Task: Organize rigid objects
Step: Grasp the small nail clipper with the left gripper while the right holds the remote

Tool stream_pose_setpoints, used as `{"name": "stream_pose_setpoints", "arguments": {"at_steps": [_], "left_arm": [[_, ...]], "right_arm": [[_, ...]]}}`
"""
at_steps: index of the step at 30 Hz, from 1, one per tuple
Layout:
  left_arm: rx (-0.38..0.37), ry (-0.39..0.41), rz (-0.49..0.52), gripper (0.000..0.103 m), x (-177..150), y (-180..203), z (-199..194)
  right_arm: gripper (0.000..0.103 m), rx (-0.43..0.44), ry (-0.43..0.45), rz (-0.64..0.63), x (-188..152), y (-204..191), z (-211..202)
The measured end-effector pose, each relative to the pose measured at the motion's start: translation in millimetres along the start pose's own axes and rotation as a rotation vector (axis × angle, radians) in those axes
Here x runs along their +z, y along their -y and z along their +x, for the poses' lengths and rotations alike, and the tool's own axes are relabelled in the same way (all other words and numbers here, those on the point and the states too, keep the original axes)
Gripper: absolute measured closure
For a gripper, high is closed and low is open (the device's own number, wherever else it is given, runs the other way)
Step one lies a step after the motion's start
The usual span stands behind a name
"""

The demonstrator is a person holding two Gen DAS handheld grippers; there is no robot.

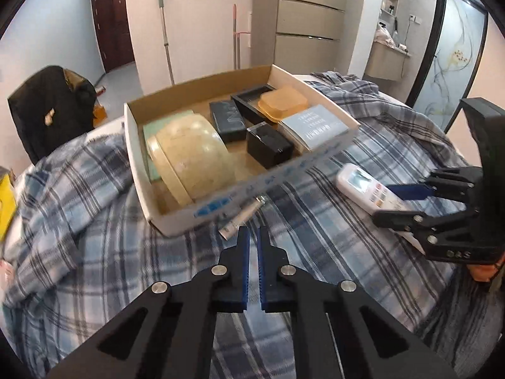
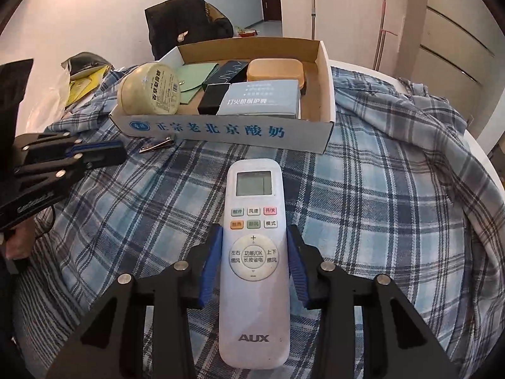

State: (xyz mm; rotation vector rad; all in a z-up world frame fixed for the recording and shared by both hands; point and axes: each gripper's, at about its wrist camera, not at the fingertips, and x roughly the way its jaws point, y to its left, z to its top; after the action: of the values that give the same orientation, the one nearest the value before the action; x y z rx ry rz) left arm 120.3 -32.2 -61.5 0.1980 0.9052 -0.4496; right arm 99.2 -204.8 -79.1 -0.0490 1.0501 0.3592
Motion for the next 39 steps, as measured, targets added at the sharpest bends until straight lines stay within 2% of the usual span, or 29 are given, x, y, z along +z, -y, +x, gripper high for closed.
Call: {"name": "stream_pose_setpoints", "arguments": {"at_steps": [3, 6, 10, 15, 17, 25, 27, 29, 33, 39], "left_arm": [[-0.005, -0.010, 0.072, 0.097, 6, 5, 4], [0.006, -0.059, 0.149, 0.097, 7, 10, 14], [-0.010, -0.070, 0.172, 0.097, 12, 7, 21], [-0.034, -0.087, 0.135, 0.097, 15, -1, 25], [-0.011, -0.099, 0.130, 0.097, 16, 0, 32], [-0.033, -0.104, 0.095, 0.097, 18, -9, 35], [-0.039, -0.105, 0.091, 0.095, 19, -10, 36], [-0.038, -0.104, 0.093, 0.088, 20, -8, 37], [-0.024, -0.097, 0.125, 0.085, 19, -2, 36], [-0.044, -0.113, 0.114, 0.076, 19, -3, 38]], "right_arm": [[0.064, 0.012, 0.002, 0.008, -1, -1, -2], [0.063, 0.015, 0.004, 0.005, -1, 0, -2], [0.063, 0.021, 0.005, 0.003, -3, 0, -3], [0.062, 0.024, 0.005, 0.001, -3, 0, -4], [0.062, 0.026, 0.005, 0.000, -3, 0, -3], [0.062, 0.034, 0.003, -0.003, -3, 0, -3], [0.062, 0.036, 0.003, -0.003, -3, 0, -3], [0.062, 0.036, 0.003, -0.004, -3, 0, -3], [0.062, 0.043, 0.002, -0.002, -3, 1, -3], [0.062, 0.053, 0.002, 0.003, -4, 2, -4]]}}
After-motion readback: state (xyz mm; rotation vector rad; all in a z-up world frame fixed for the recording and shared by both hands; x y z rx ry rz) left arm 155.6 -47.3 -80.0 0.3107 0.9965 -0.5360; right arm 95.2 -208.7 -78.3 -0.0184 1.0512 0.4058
